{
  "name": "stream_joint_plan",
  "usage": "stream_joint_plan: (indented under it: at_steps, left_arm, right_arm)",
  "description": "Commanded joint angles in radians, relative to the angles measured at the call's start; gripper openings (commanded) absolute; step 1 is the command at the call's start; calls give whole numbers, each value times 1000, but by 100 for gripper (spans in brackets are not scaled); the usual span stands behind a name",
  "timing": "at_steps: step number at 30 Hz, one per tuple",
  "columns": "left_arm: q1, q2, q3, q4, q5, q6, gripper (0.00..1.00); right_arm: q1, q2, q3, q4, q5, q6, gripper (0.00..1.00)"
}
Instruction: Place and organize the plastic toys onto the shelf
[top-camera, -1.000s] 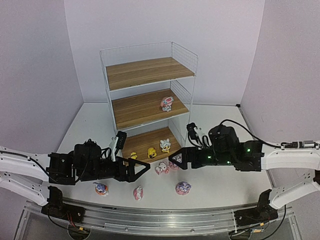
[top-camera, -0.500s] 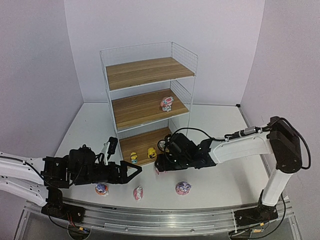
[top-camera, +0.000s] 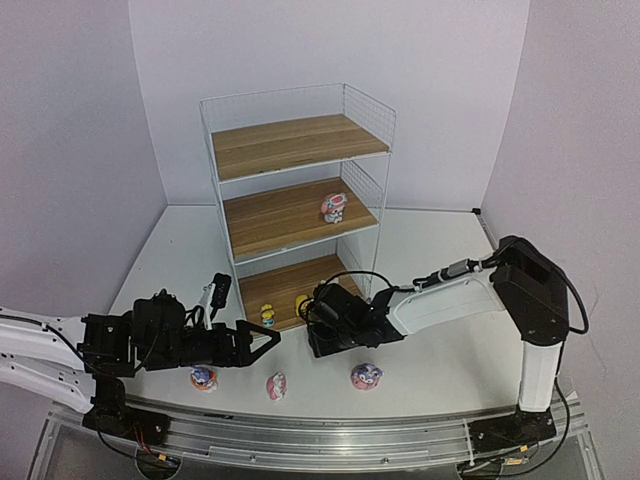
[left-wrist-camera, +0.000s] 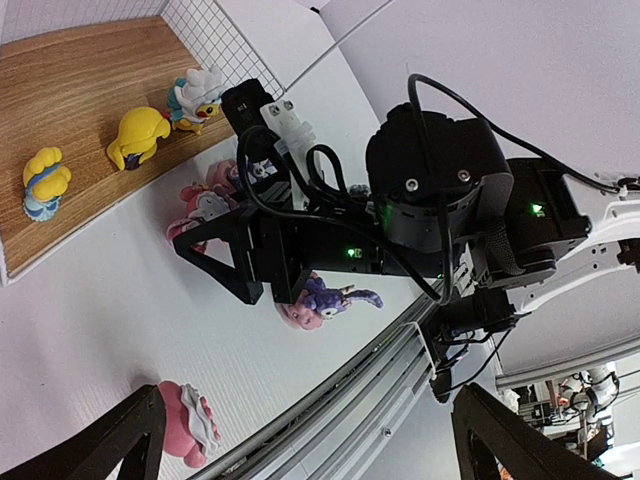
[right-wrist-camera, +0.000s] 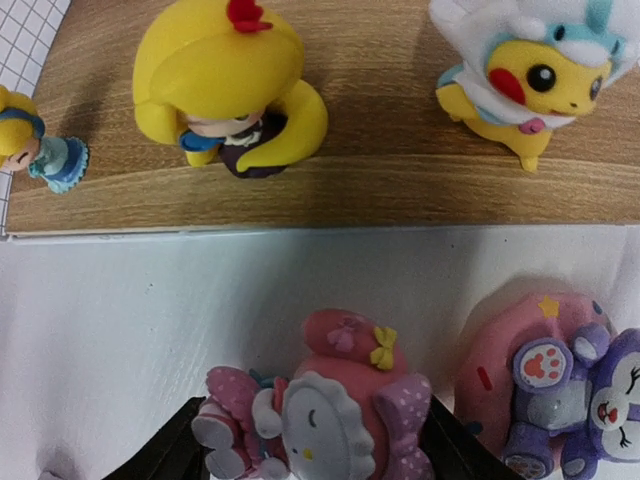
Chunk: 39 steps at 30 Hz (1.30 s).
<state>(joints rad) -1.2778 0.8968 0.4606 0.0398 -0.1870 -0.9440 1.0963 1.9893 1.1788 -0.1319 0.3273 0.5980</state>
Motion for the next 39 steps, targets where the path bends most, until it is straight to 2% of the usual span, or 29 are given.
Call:
stream_joint_plan:
  at_steps: [1,5,10,14,18,22,27,33,39]
  left_arm:
    - [-4,-25,-10,-9,-9,-12,100]
    - [-4,-30,-9,-4,0,-11,100]
    - [-4,-31,2,11,42,1,100]
    - [-5,-25,9,90,130,38,98]
    - [-4,-32,-17,276,286,89,96]
    - [-4,-6,-33,547,478,132,95]
    - [-4,100,23,682,645,144,90]
    - [-4,207,68,808,768,120,83]
    - [-5,268,94,855,784,97,81]
  right_arm:
    - [22,30,50,-17,57,-65,52]
    - [36,12,43,-16,51,-104,37]
    - [97,-160,-48,27,-2,-246,31]
    - [129,-413,-195,145,-248,-383,28]
    - [132,-629,-289,226,-566,-494,26]
    - [134,-733,-293,230,-743,-621,26]
    - [133,-764,-249,232,-904,-728,26]
    - [133,-755,-225,232,-890,-821,25]
    - [133,-737,-226,299,-733,-850,24]
